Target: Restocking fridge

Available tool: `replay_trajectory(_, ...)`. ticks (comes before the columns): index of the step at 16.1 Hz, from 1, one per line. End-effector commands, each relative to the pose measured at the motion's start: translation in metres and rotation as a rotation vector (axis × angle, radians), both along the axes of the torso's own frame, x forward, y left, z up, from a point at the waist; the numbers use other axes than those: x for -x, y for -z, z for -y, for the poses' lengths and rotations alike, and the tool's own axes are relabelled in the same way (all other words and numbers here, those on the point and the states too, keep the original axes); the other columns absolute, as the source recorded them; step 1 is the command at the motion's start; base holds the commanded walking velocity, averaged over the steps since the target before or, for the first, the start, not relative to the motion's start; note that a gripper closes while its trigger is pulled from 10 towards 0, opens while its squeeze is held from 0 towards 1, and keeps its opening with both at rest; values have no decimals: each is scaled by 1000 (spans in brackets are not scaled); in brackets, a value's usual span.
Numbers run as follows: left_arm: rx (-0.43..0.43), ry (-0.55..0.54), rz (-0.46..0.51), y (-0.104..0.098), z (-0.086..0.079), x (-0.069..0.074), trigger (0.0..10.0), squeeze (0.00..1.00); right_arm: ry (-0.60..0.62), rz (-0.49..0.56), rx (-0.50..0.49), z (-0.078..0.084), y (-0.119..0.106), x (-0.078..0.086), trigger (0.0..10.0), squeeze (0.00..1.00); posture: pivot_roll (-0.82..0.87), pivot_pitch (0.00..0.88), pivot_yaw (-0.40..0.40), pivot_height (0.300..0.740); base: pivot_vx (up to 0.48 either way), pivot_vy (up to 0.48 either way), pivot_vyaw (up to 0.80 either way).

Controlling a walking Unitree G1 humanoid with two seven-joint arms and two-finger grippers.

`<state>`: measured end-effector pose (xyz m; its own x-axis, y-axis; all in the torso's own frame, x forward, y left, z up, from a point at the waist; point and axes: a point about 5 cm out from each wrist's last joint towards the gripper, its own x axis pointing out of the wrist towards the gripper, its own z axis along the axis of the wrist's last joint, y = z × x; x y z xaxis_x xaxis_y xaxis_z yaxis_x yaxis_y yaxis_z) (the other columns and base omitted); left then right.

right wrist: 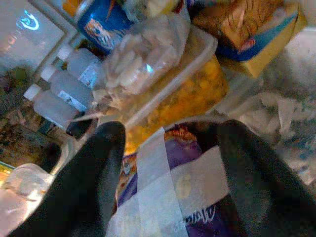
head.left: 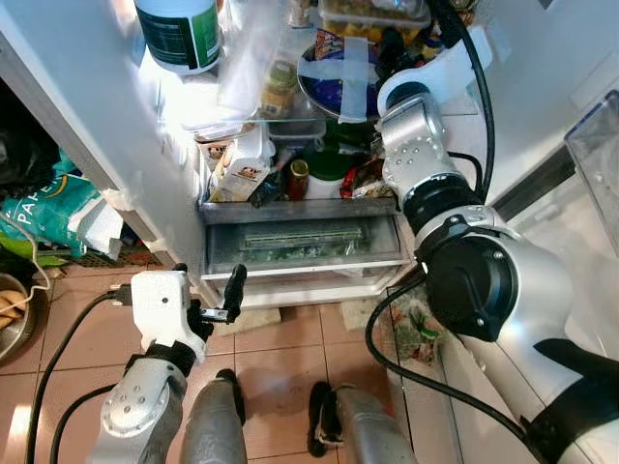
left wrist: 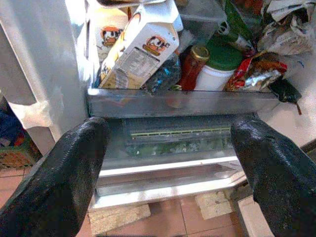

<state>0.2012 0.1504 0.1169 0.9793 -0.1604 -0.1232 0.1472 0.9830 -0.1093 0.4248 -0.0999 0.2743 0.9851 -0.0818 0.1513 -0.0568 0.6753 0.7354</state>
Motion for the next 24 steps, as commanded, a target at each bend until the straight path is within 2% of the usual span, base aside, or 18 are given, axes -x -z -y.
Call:
replay_trajectory(1,-3,3,-18,5,-3,1,10000,0,13,38,32,5,-10,-1,10000,1000,217,225,-83,740,0,0,0)
replay_trajectory(7,-18,8,17,2,-7,-16,10000,0,52,91,118,26,-15,-1,10000,1000,207,181,-66,740,0,0,0)
replay_trajectory(10,-32,4,39,0,-11,-27,10000,0,59,139,222,37,-14,1,10000,1000,194,149,-54,740,0,0,0)
replay_trajectory(14,-40,16,75,-4,-13,-43,10000,0,6,213,443,49,9,8,10000,1000,165,108,-36,740,0,0,0)
replay_trajectory(16,-41,24,92,-6,-12,-51,10000,0,-11,248,586,54,23,16,10000,1000,141,82,-25,740,0,0,0)
replay_trajectory(19,-31,43,103,-6,-11,-56,10000,0,-18,274,665,61,35,29,10000,1000,124,60,-15,740,0,0,0)
replay_trajectory(21,-32,33,110,-5,-13,-59,10000,0,-98,311,769,59,52,49,10000,1000,111,35,-8,740,0,0,0)
replay_trajectory(23,-52,16,105,-3,-17,-61,10000,0,-213,289,839,58,79,73,10000,1000,104,17,-9,740,0,0,0)
replay_trajectory(24,-56,14,105,-2,-17,-62,10000,0,-257,257,849,58,92,83,10000,98,100,15,-10,740,0,0,0)
